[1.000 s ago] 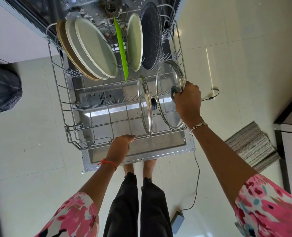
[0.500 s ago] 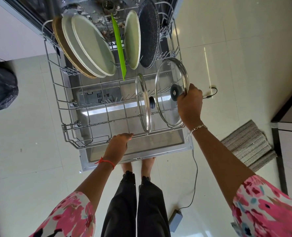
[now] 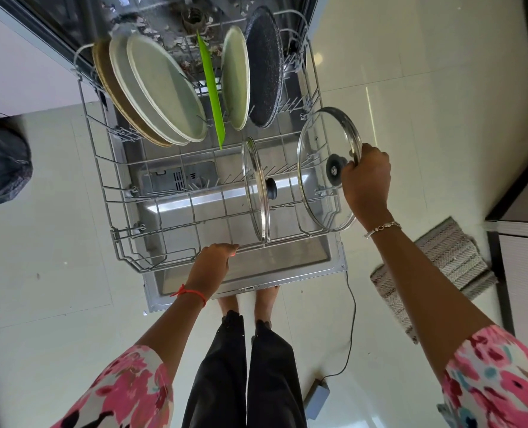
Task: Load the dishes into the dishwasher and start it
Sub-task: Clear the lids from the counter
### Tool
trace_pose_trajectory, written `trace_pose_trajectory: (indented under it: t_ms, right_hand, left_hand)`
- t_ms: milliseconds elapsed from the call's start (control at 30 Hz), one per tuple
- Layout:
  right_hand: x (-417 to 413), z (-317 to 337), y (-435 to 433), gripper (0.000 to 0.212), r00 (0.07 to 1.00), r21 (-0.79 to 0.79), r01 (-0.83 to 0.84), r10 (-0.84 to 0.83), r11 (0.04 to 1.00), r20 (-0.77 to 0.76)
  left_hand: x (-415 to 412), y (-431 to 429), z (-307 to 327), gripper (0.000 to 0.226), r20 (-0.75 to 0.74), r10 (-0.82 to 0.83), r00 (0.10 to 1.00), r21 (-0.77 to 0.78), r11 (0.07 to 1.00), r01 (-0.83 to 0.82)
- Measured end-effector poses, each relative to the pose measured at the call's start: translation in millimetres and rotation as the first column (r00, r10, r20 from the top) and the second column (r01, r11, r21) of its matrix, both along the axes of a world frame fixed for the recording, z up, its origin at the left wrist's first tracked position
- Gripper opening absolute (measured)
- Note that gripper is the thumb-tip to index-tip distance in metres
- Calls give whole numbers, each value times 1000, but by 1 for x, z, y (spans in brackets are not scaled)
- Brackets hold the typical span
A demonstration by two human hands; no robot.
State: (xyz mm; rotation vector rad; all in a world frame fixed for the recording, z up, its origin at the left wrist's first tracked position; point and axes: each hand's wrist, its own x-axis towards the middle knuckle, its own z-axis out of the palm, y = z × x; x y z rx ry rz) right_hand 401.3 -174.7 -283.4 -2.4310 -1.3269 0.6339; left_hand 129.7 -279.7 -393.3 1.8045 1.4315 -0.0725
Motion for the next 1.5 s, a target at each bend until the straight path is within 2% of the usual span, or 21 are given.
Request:
trace_pose_trajectory:
  t_ms: [200,333,633,833,1033,1167,1500]
  right_hand:
    - [-4,-12,5,20,995,-28,-87,88,996,37]
    - [-5,-16,13,20,997,-38,-74,75,997,32]
    - [-12,-19,21,22,987,-74,-135,141,988,81]
    - [-11,-25,16,23,960,-92,-235,246,968,134]
    - [-14,-43,-7,28,982,-128,-161,172,979,83]
    - [-14,-46,-1,21,979,-149,-173,186,974,78]
    - [-21,-37,30,25,978,-189,-188,201,964,55]
  left_hand:
    - [-2,0,-1,33,3,-3,1000,-21,1000,3]
    - [-2,0,-3,34,15,1,1000,-14,1000,-1]
    - [-2,-1,-2,33,42,0,999,45,999,-1]
    - [-1,-1,-1,32,58,5,998,73,997,-10]
    - [-2,-2,-1,35,60,4,998,85,996,-9]
    - [-2,-1,0,36,59,-25,998,123,992,18]
    - [-2,-1,1,36,40,-34,999,140,990,28]
